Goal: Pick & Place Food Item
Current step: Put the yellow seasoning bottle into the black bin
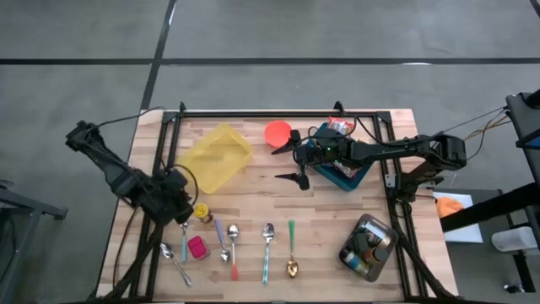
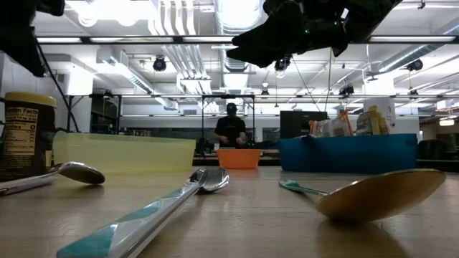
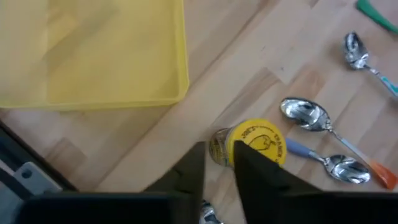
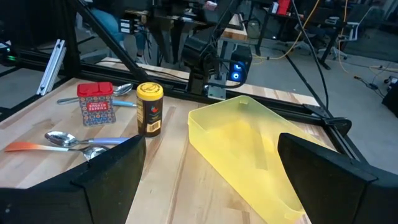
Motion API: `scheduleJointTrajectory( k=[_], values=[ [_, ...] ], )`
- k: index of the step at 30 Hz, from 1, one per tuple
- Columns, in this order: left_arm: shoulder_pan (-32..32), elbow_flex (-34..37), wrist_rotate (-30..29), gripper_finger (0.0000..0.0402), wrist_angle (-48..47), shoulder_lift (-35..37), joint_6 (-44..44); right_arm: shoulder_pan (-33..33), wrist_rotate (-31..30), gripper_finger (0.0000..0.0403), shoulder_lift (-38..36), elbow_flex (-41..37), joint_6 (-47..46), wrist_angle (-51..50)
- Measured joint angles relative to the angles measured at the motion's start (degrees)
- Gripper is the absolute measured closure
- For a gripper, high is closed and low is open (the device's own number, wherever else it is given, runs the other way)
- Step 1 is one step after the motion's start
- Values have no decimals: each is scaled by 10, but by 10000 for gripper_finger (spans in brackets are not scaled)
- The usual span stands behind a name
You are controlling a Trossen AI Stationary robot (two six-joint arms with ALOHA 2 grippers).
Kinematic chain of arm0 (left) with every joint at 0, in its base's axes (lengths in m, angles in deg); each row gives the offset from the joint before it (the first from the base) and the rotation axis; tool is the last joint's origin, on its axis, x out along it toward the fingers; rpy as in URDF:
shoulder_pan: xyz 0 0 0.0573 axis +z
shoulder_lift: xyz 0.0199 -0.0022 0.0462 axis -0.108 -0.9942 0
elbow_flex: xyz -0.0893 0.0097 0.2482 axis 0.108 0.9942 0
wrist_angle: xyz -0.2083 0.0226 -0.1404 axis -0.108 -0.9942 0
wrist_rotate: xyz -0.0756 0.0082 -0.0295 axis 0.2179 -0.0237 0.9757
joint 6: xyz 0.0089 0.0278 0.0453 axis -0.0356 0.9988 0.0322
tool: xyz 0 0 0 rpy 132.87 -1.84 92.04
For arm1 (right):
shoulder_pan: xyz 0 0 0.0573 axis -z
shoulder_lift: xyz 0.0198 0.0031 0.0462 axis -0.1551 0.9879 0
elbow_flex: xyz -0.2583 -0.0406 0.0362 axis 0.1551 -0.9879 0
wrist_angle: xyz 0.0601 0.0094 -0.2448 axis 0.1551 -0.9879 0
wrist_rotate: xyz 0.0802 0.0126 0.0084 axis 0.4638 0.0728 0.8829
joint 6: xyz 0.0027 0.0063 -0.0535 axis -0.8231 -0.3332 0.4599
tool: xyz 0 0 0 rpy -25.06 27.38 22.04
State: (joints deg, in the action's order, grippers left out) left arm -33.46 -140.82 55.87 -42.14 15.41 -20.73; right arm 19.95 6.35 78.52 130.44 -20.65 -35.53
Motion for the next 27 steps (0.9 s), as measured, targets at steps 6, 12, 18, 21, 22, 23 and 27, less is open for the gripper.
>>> scheduleJointTrajectory(
  k=[6, 12, 18, 21, 22, 23, 27],
  values=[
    [-40, 0, -29, 174, 0, -20, -35, 0, 0, 40, 0, 0, 0, 0],
    [-72, 0, -49, 91, 8, -46, -71, 0, 0, 40, 0, 0, 0, 0],
    [-83, 0, -49, 69, 45, -83, -66, 0, 0, 40, 0, 0, 0, 0],
    [-82, -1, -51, 68, 45, -104, -48, 0, 0, 40, 0, 0, 0, 0],
    [-82, -2, -52, 68, 46, -110, -45, 0, 0, 40, 0, 0, 0, 0],
    [-82, -3, -52, 68, 47, -117, -42, 0, 0, 40, 0, 0, 0, 0],
    [-82, -3, -52, 68, 47, -138, -40, 0, 0, 40, 0, 0, 0, 0]
  ],
)
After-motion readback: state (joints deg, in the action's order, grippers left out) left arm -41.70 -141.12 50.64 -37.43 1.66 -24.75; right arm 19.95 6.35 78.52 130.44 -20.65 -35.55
